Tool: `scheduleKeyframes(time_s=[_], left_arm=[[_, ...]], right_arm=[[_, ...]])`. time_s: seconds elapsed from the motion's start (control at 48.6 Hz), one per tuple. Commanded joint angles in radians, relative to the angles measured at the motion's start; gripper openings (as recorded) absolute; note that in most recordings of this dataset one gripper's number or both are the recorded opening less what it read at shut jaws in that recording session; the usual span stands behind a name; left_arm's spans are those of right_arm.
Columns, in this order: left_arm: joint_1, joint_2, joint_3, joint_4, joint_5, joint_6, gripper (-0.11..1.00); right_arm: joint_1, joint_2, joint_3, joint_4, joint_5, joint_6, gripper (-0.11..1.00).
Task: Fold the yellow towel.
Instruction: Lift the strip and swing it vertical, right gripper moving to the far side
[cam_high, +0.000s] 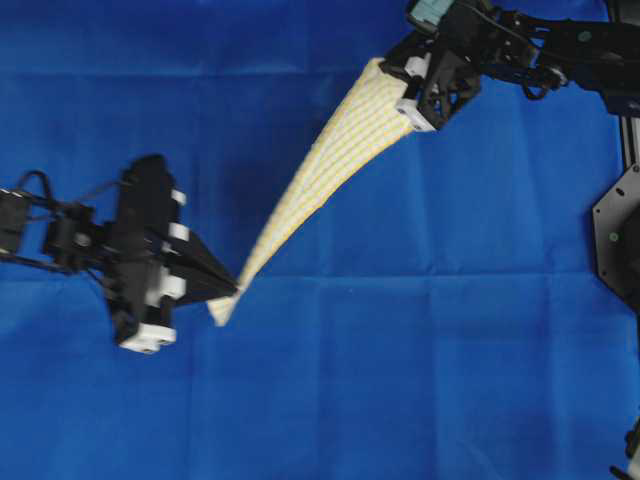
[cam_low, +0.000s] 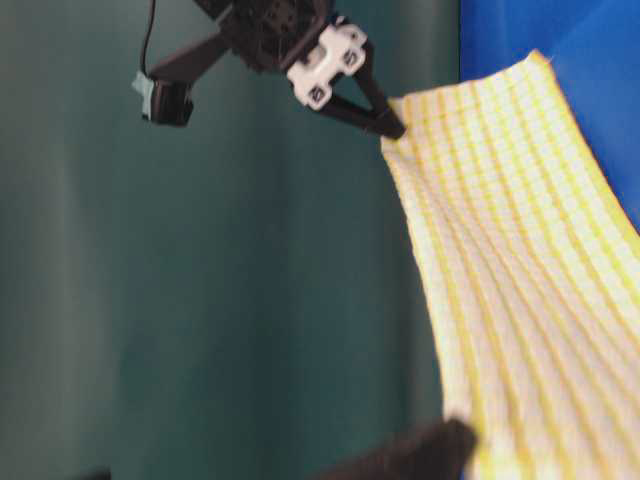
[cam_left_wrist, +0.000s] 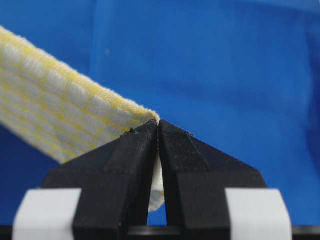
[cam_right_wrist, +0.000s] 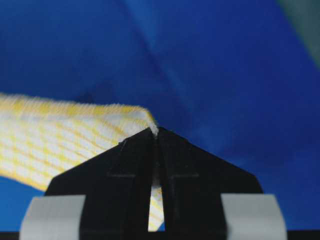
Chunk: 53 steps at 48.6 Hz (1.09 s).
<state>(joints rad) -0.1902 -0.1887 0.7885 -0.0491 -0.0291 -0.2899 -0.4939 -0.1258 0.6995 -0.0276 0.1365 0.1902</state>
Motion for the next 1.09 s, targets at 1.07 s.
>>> scheduleKeyframes(time_s=[1.07], left_arm=[[-0.035,0.420,-0.586,0.008,0.026,0.097,0.01]], right_arm=[[-0.098,0.003,-0.052,-0.078,-0.032,-0.005,0.02]])
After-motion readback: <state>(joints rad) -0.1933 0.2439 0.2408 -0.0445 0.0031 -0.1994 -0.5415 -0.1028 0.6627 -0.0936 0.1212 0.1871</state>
